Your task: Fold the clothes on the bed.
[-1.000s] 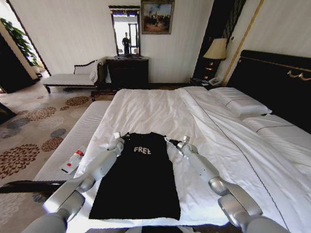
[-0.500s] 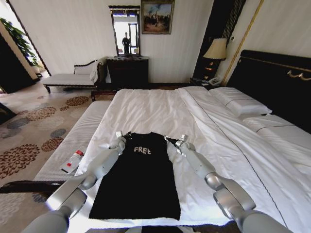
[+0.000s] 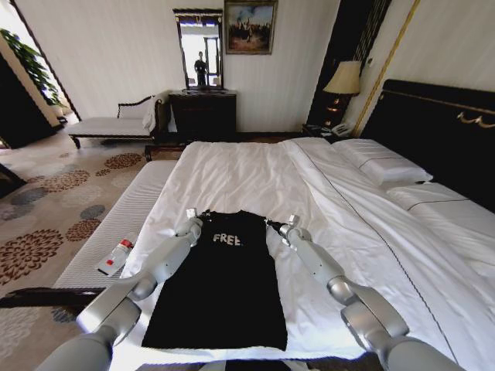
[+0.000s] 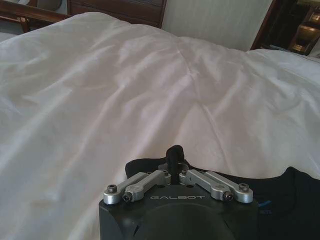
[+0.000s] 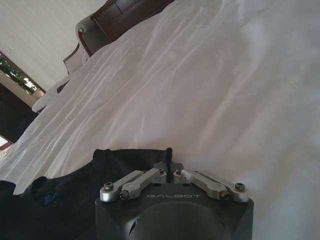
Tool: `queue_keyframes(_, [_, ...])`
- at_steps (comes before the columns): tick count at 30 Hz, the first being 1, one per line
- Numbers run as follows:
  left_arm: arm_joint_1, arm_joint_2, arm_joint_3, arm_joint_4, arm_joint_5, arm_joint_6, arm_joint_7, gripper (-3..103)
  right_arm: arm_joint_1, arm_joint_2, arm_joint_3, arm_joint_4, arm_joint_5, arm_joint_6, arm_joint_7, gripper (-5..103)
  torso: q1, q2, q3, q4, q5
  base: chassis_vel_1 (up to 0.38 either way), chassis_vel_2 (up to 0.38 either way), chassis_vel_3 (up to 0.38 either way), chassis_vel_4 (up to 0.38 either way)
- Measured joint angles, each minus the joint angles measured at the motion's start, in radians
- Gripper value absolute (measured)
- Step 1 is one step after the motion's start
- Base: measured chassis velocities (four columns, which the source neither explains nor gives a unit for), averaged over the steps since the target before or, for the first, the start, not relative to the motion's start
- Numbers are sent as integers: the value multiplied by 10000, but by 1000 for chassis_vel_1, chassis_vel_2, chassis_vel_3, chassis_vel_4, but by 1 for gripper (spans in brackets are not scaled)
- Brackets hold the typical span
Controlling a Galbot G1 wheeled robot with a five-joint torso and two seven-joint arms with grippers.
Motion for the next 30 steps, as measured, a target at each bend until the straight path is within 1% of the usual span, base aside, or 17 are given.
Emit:
queue_keyframes(4, [34,95,-16,-186,-52,-23,-41,2,-90,-123,-56,389,106,-8,163,1,0,0,0,-1,1,0,0,0,0])
queue_keyframes(9, [13,453,-293,-841,-424,-166,-112,2,-231,-843,-261,1953,447,-60,693,1,-1,0,0,1,0,0,0,0,0])
queue_keyframes(10, [13,453,-293,-841,-424,-166,-112,2,-231,-843,-261,1953,447,-60,693,1,-1,0,0,1,0,0,0,0,0])
queue_keyframes(13, [-357,671,-365,-895,-369,-267,-187,2,-50,-1216,-290,2652,617,-31,1132,1,-1,0,0,-3,0,0,0,0,0])
queue_keyframes(15, [-715,806,-282,-753,-391,-302,-177,2,284,-1313,-425,2748,682,125,1455,1,-1,0,-1,-3,-1,0,0,0,0])
queue_keyframes(16, [-715,806,-282,-753,-391,-302,-177,2,284,-1313,-425,2748,682,125,1455,1,-1,0,-1,-3,-1,0,0,0,0])
queue_keyframes(18, [-1076,893,-178,-648,-686,-304,-19,2,696,-1290,-549,2748,807,326,1764,1,0,0,0,1,-1,0,0,0,0])
queue_keyframes(21, [-1669,921,55,-428,-1201,-305,470,2,1205,-1130,-577,2750,1144,550,2128,1,1,0,0,3,-1,0,0,0,0])
queue_keyframes(22, [-1669,921,55,-428,-1201,-305,470,2,1205,-1130,-577,2750,1144,550,2128,1,1,0,0,3,-1,0,0,0,0])
queue_keyframes(27, [-2657,641,526,747,-1444,-390,1030,2,1689,-1108,-665,2558,1245,715,2413,1,0,0,0,-1,-1,0,0,0,0])
queue_keyframes(28, [-2657,641,526,747,-1444,-390,1030,2,1689,-1108,-665,2558,1245,715,2413,1,0,0,0,-1,-1,0,0,0,0])
queue_keyframes(30, [-2973,504,634,1111,-1489,-407,1266,2,1848,-1095,-681,2381,1249,795,2453,1,1,0,1,-1,0,0,0,0,0])
